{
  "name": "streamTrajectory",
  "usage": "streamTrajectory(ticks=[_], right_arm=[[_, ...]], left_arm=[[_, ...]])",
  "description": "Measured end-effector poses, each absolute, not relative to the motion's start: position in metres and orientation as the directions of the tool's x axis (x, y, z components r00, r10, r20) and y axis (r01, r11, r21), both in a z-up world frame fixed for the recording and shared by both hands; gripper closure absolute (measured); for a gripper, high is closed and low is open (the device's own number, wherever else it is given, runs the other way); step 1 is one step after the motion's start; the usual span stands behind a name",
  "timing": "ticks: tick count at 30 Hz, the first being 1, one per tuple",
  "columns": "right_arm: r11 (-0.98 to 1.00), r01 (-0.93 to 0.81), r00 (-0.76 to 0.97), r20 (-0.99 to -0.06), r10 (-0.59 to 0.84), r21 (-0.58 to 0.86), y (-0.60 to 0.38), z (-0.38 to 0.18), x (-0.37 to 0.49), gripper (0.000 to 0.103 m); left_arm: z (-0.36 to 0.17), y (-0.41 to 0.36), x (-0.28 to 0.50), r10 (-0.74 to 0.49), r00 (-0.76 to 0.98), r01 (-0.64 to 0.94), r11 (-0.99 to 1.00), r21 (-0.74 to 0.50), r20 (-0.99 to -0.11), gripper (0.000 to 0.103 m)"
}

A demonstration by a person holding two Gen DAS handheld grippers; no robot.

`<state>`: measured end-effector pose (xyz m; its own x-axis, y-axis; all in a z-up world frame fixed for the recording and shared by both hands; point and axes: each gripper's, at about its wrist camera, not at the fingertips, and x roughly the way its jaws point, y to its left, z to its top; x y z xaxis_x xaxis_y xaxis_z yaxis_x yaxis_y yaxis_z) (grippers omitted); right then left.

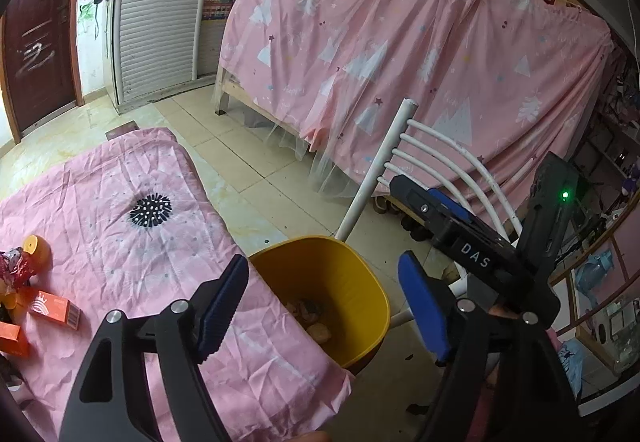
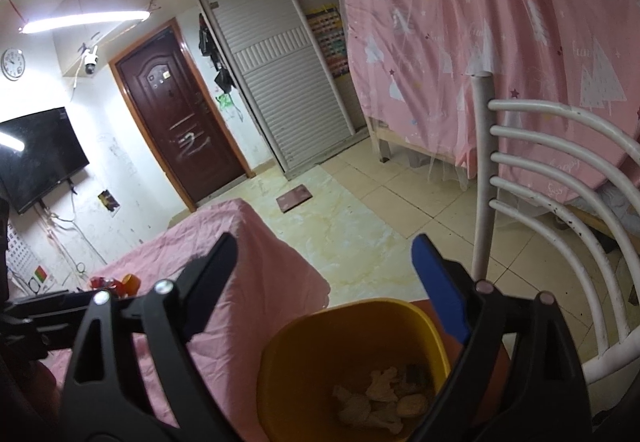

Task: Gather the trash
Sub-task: 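Move both open tools back over the bed clutter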

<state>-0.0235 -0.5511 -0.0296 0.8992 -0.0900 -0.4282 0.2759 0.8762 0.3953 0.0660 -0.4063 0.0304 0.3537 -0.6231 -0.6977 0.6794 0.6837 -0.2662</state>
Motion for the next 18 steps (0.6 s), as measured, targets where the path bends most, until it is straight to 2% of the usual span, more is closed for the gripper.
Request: streamTrajectory(ticks=[8,18], right_arm=[[0.908,0.215,0.9,-0.434,-0.04,0.361,-0.516,-0.024,-0.01,0.014],[0.946,0.119,0.884,-0.467,0.038,0.302,-0.457,-0.022,0.017,0.014]], left_arm=[[0.039,-0.383,0.066,-0.63,0.378,0.667,0.694,-0.272,-0.679,0.032],[0.046,-0.329,0.078,-0.614,0.437,0.613,0.738,-0.282,-0.658,0.026]])
